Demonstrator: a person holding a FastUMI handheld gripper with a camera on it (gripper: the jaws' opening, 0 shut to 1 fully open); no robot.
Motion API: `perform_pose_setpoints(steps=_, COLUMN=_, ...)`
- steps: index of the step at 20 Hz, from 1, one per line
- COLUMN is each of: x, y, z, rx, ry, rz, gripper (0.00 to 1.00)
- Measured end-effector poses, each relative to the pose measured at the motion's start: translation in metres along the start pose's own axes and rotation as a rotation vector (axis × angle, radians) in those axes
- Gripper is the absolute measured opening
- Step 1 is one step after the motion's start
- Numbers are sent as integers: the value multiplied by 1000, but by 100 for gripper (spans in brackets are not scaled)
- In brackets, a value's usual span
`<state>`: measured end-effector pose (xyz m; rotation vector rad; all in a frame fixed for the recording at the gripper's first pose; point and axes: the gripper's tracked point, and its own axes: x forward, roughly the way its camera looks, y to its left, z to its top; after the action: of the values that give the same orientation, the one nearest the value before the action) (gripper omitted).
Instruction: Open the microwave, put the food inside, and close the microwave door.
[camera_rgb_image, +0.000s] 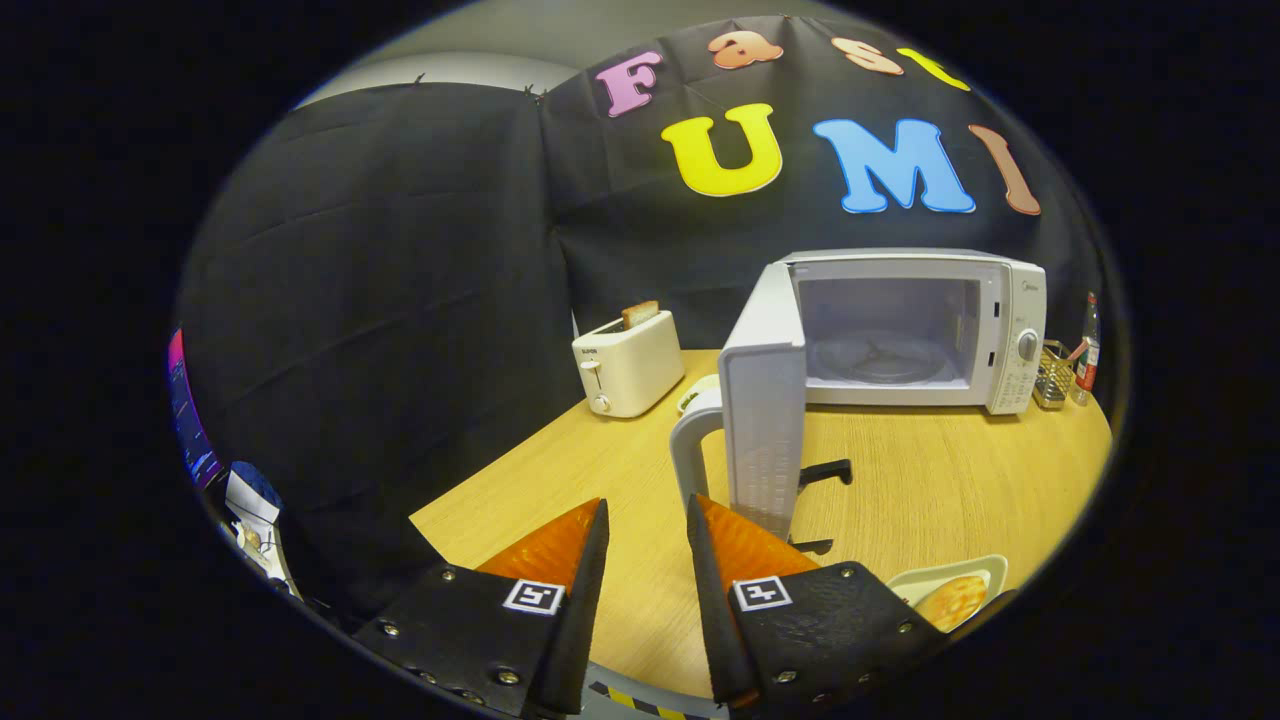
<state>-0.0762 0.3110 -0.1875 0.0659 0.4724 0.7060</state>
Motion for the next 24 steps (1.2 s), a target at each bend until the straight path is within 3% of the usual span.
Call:
perform_pose_setpoints(steps=1, x=-9, y=-1, z=6, rx=-15, ry=-10, rz=9, gripper=47)
perform_pose_setpoints(steps=2, x=-15, y=-1, z=8, rx=-28, ry=-22, rz=13, gripper=58)
perform_pose_setpoints(steps=4, x=-32, y=-19, z=19, rx=-52, ry=-66, rz=-30, gripper=97)
perform_pose_setpoints(steps=9, x=-64, y=-85, z=25, rx=-53, ry=-86, rz=-175, gripper=98)
perform_pose_setpoints(steps=16, x=-83, y=-175, z=-23, rx=-9, ry=16, rz=-362, gripper=98)
perform_pose_setpoints(steps=24, x=-76, y=-214, z=-96, rx=34, ry=214, rz=-447, gripper=98)
